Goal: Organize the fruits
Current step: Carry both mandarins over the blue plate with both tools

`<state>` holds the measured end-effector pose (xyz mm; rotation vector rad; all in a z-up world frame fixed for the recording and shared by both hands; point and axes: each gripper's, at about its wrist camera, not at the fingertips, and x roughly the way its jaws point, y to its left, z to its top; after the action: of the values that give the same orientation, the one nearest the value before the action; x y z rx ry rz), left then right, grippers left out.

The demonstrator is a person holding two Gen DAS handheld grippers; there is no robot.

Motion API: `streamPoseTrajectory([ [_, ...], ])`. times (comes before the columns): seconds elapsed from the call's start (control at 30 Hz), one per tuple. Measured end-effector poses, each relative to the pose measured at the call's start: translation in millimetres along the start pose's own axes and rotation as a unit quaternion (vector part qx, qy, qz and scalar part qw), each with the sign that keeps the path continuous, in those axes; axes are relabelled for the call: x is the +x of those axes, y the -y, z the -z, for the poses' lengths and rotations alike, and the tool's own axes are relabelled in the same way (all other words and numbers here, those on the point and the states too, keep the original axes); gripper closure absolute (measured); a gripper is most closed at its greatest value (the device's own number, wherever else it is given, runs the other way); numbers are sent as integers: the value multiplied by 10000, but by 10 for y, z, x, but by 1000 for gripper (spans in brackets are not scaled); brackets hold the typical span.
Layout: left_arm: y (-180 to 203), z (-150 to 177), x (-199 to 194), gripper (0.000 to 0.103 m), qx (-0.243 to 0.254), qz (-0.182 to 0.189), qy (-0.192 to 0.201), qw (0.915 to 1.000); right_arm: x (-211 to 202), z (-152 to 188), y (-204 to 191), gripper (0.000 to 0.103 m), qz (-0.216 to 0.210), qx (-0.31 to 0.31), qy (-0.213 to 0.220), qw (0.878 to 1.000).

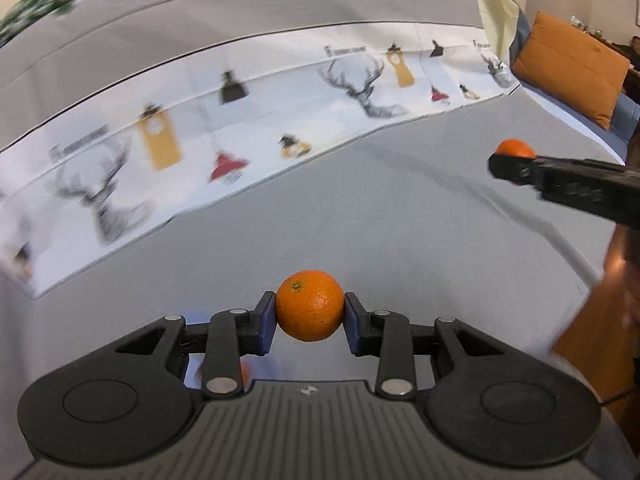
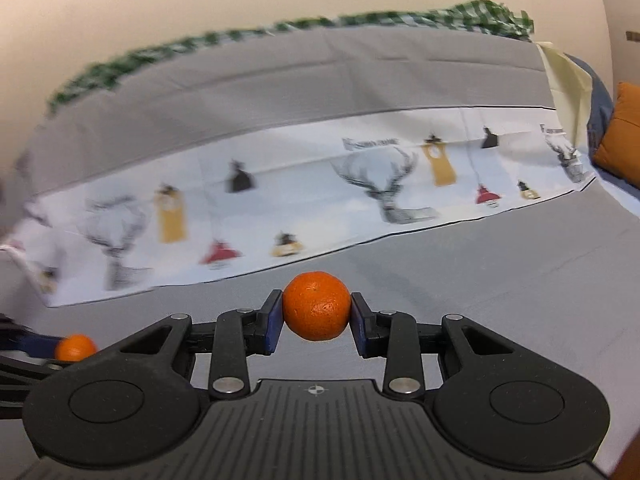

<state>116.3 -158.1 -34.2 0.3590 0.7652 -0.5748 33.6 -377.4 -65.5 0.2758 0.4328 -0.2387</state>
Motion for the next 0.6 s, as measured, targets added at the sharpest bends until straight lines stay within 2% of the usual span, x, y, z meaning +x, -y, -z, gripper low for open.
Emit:
streamPoseTrajectory([
  [0.13,-163,416,-597,64,-229,-240,-103,9994,-676,136,-423,67,-427,26,-79,9991],
  [0.3,-358,887,-1154,64,-709,-581,-286,9954,-1260,448,-940,67,-873,-311,-398,9949],
  [0.43,-497,1215,-1498,64,-1016,-755,-342,9914,-1595,613,-1295,67,-1029,-640,-387,9919],
  [0.6,-624,1388,-1802,64,-1321,-894,-160,9871,-1830,660,-1613,67,-1315,-1076,-300,9850],
])
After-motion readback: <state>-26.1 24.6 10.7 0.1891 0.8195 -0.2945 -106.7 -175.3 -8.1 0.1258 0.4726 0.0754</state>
